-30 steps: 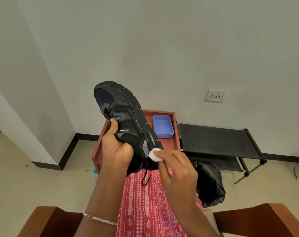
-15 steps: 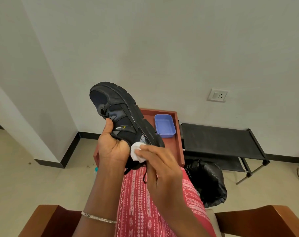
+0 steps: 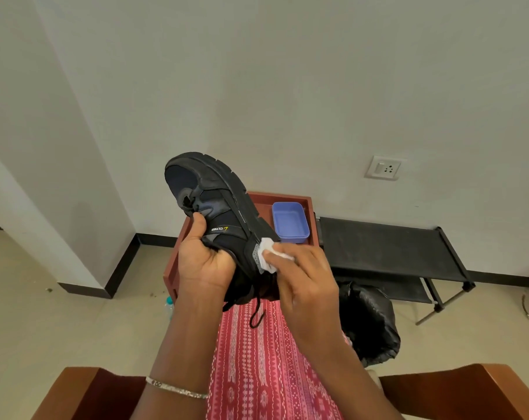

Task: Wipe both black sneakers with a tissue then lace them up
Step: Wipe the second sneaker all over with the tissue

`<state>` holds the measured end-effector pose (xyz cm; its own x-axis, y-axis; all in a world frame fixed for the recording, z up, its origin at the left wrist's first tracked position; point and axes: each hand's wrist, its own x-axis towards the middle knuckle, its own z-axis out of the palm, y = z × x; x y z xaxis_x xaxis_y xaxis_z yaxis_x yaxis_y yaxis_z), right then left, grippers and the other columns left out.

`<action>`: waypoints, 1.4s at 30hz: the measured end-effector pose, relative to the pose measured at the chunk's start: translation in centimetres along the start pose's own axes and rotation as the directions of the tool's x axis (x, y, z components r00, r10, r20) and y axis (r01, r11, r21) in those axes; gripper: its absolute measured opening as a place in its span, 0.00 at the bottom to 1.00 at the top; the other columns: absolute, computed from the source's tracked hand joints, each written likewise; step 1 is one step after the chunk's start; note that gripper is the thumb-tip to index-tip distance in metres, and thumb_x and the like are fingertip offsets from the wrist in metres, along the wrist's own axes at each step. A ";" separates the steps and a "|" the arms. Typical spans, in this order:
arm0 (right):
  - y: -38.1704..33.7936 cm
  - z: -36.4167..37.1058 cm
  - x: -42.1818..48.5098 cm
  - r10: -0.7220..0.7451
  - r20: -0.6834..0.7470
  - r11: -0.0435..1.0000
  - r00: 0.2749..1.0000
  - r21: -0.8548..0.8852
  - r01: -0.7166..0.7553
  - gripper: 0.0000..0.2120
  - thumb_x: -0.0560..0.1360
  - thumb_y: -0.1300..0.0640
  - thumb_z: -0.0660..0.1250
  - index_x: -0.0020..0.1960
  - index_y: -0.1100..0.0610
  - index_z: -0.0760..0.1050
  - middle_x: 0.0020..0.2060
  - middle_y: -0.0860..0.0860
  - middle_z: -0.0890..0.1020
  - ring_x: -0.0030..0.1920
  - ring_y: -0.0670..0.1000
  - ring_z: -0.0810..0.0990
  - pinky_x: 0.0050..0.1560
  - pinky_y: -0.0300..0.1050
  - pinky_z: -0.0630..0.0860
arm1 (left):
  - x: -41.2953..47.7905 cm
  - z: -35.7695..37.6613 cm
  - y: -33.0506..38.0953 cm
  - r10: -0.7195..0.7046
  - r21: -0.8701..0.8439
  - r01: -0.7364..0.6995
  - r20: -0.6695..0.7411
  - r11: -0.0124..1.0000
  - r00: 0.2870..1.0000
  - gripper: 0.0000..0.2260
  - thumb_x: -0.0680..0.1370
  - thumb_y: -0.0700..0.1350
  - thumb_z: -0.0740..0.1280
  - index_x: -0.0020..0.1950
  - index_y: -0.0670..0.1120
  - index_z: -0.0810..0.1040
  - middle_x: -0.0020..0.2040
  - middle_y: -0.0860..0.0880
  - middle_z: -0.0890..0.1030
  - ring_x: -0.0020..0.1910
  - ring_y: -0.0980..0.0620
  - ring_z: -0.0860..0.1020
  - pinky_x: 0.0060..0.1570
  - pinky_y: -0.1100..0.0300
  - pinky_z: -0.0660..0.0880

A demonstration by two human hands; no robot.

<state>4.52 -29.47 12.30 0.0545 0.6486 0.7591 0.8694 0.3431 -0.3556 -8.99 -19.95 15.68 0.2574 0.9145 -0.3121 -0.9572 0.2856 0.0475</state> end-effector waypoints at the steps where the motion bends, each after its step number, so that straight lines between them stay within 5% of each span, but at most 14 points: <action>1: 0.2 -0.2 -1.0 0.008 0.003 1.000 1.000 0.001 -0.008 0.11 0.76 0.67 0.66 0.54 0.62 0.84 0.53 0.54 0.83 0.53 0.54 0.79 0.56 0.42 0.75 | 0.0 0.0 0.0 0.020 0.009 -0.019 -0.008 1.000 1.000 0.18 0.84 0.48 0.61 0.66 0.36 0.75 0.60 0.34 0.81 0.58 0.35 0.79 0.57 0.38 0.72; 3: 0.5 -0.6 -2.5 0.041 0.022 0.999 0.999 0.005 -0.041 0.12 0.72 0.70 0.72 0.54 0.61 0.84 0.52 0.54 0.82 0.53 0.54 0.79 0.57 0.39 0.75 | 0.0 0.0 0.1 0.049 0.026 -0.049 -0.023 0.998 0.999 0.16 0.84 0.48 0.60 0.61 0.36 0.78 0.54 0.34 0.83 0.53 0.36 0.80 0.56 0.38 0.73; 5: 0.8 -0.8 -2.8 0.074 0.025 0.997 0.997 0.000 -0.074 0.13 0.70 0.70 0.76 0.53 0.60 0.83 0.51 0.53 0.82 0.52 0.53 0.79 0.57 0.35 0.72 | 0.2 -0.1 0.1 0.046 0.019 -0.046 -0.018 0.999 0.999 0.16 0.84 0.48 0.60 0.61 0.36 0.77 0.58 0.35 0.82 0.56 0.37 0.80 0.65 0.39 0.70; 13: 0.2 0.3 1.3 0.219 0.012 0.970 0.976 0.106 -0.219 0.11 0.76 0.69 0.68 0.53 0.57 0.82 0.49 0.48 0.81 0.52 0.47 0.78 0.53 0.38 0.75 | -0.1 0.2 -1.5 -0.001 0.036 0.002 -0.024 0.999 1.000 0.20 0.84 0.51 0.59 0.54 0.35 0.79 0.49 0.34 0.84 0.53 0.37 0.79 0.67 0.42 0.69; 19: -0.9 0.0 -3.0 0.210 0.006 0.968 0.978 0.142 -0.209 0.14 0.76 0.67 0.68 0.58 0.55 0.81 0.55 0.48 0.79 0.58 0.45 0.77 0.55 0.42 0.77 | 1.0 0.0 -0.3 0.014 0.006 -0.014 -0.024 1.000 1.000 0.20 0.84 0.53 0.59 0.61 0.37 0.78 0.61 0.38 0.80 0.64 0.40 0.77 0.74 0.44 0.64; 26: -0.9 1.2 -1.9 0.206 0.001 0.962 0.979 0.183 -0.203 0.16 0.81 0.60 0.60 0.65 0.60 0.78 0.61 0.52 0.80 0.65 0.45 0.76 0.67 0.42 0.73 | 0.0 1.2 -2.2 -0.081 0.193 0.091 -0.059 0.977 0.995 0.24 0.82 0.59 0.61 0.57 0.38 0.81 0.54 0.35 0.84 0.54 0.37 0.81 0.59 0.40 0.74; 30: -0.2 1.6 0.7 0.197 0.014 0.960 0.980 0.200 -0.196 0.17 0.81 0.59 0.58 0.64 0.62 0.79 0.60 0.53 0.82 0.64 0.47 0.77 0.68 0.37 0.71 | -0.5 1.5 -2.1 -0.084 0.329 0.096 -0.048 0.940 0.995 0.23 0.80 0.57 0.65 0.62 0.38 0.80 0.59 0.36 0.83 0.59 0.38 0.82 0.66 0.43 0.73; 36: 1.1 2.9 3.2 0.183 0.045 0.961 0.982 0.202 -0.188 0.19 0.78 0.58 0.56 0.60 0.59 0.83 0.57 0.52 0.84 0.60 0.50 0.81 0.62 0.48 0.78 | -1.3 1.1 -1.7 -0.093 0.590 0.135 -0.101 0.796 0.991 0.19 0.78 0.46 0.69 0.64 0.35 0.78 0.59 0.37 0.83 0.56 0.42 0.83 0.62 0.49 0.78; 42: 1.7 3.9 3.1 0.169 0.021 0.955 0.985 0.243 -0.169 0.16 0.77 0.65 0.59 0.58 0.58 0.83 0.56 0.52 0.84 0.59 0.49 0.82 0.60 0.46 0.79 | -2.0 0.7 -1.7 -0.233 0.658 0.243 -0.105 0.712 0.967 0.13 0.79 0.43 0.65 0.58 0.37 0.82 0.53 0.40 0.84 0.51 0.44 0.84 0.53 0.51 0.79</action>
<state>4.23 -24.23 11.92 0.1907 0.7113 0.6766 0.7019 0.3830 -0.6005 -7.81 -22.07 16.88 0.4582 0.7876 -0.4121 -0.5321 0.6144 0.5826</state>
